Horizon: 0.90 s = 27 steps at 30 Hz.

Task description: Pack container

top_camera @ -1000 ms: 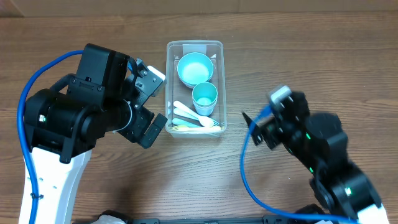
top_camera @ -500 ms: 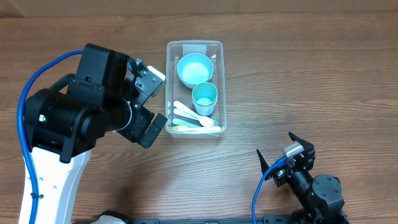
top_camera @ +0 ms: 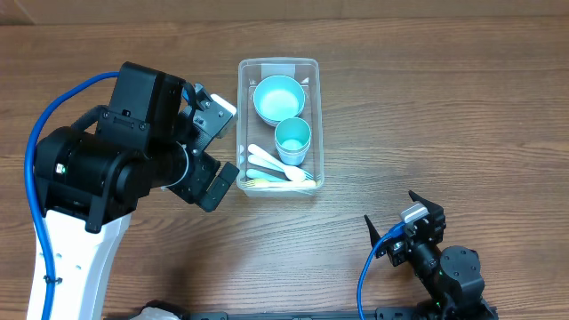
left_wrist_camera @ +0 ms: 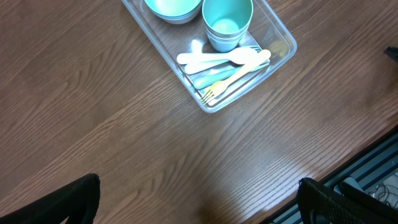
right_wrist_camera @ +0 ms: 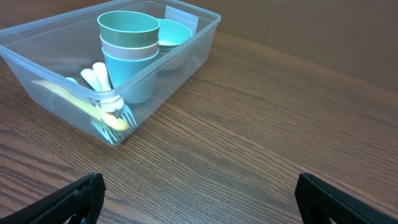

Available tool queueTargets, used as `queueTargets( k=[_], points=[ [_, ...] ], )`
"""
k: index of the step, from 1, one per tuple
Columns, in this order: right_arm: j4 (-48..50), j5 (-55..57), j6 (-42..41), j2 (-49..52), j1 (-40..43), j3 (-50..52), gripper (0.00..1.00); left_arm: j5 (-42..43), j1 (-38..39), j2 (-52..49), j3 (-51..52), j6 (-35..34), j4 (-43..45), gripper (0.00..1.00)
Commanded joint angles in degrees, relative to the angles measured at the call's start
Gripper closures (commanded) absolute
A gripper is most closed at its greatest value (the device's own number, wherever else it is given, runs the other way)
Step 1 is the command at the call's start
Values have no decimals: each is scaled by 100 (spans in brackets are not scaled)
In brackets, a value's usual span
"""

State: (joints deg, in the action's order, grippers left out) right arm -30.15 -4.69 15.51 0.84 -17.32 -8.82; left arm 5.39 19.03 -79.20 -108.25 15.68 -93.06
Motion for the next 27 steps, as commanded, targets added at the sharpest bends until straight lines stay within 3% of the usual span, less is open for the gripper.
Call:
queueTargets(
  k=[1,10,13,14,16,23,27],
  points=[
    [31,-52,37,-68,15,57,0,59,-31,-20,-13,162,11,0],
    [31,-52,37,-68,15,57,0,205,-22,9,-13,146,24,0],
    [31,-52,37,-68,15,57,0,227,-26,404,-2,-321,855,0],
    [31,-52,37,-68,15,57,0,212,-28,1036,184,-560,1690,0],
    [31,-52,37,-68,15,57,0,205,-87,1517,529,-669,2184,0],
    [31,-52,37,-68,15,57,0,221,-870,3711,3598,-1475,4201,0],
    [31,-52,37,-68,15,57,0,706,-979,5268,6242,-1641,5932,0]
  ],
)
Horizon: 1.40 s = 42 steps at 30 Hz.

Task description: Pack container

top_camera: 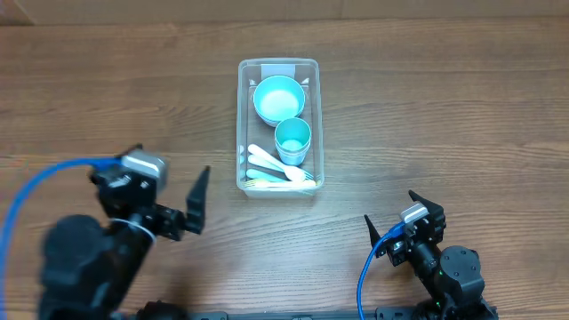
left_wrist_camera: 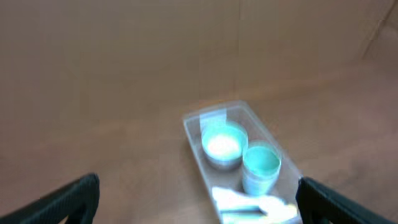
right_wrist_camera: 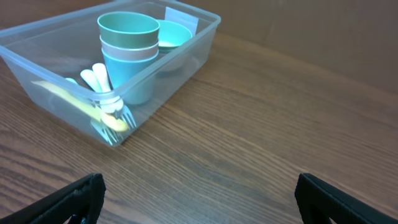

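Observation:
The clear plastic container (top_camera: 311,120) stands at the middle back of the table. It holds a teal bowl (top_camera: 278,98), a stack of teal and pale cups (top_camera: 292,140) and white, teal and yellow cutlery (top_camera: 276,175). In the blurred left wrist view, the container (left_wrist_camera: 193,121) lies ahead and to the right. My left gripper (left_wrist_camera: 198,202) is open and empty, low at the front left, well clear of the container. Its one finger (top_camera: 197,200) points toward the container. My right gripper (top_camera: 391,213) rests open and empty at the front right, facing the container (right_wrist_camera: 199,31).
The brown wooden table (top_camera: 444,107) spreads around the container. A blue cable (top_camera: 27,209) loops from the left arm, and another blue cable (top_camera: 363,280) runs by the right arm at the front edge.
My left arm has moved from just beside the container's left wall to the front left of the table. Its camera now sees the container from farther off. The right arm has not moved.

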Available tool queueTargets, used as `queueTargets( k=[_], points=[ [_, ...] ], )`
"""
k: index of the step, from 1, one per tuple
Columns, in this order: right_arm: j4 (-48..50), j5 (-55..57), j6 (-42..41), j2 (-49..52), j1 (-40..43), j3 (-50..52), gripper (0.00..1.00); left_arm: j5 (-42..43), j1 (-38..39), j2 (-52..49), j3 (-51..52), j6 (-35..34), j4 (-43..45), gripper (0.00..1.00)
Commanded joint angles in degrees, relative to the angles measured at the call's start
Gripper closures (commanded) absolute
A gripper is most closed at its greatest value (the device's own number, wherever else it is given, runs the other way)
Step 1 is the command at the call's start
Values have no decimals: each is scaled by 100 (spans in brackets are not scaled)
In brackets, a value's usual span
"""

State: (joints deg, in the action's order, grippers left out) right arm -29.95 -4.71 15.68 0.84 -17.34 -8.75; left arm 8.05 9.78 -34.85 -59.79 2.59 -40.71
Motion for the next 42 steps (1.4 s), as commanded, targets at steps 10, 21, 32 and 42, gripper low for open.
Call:
queueTargets(
  k=[10,21,32,42],
  points=[
    [11,-50,20,-68,17,50,0,498,-55,3150,5007,-1683,2643,0],
    [11,-50,20,-68,17,50,0,402,-17,3460,5630,-1569,2949,0],
    [11,-50,17,-68,17,50,0,402,-17,3460,5630,-1569,2946,0],
    [11,-50,20,-68,17,50,0,402,-17,3460,5630,-1569,2946,0]
  ],
)
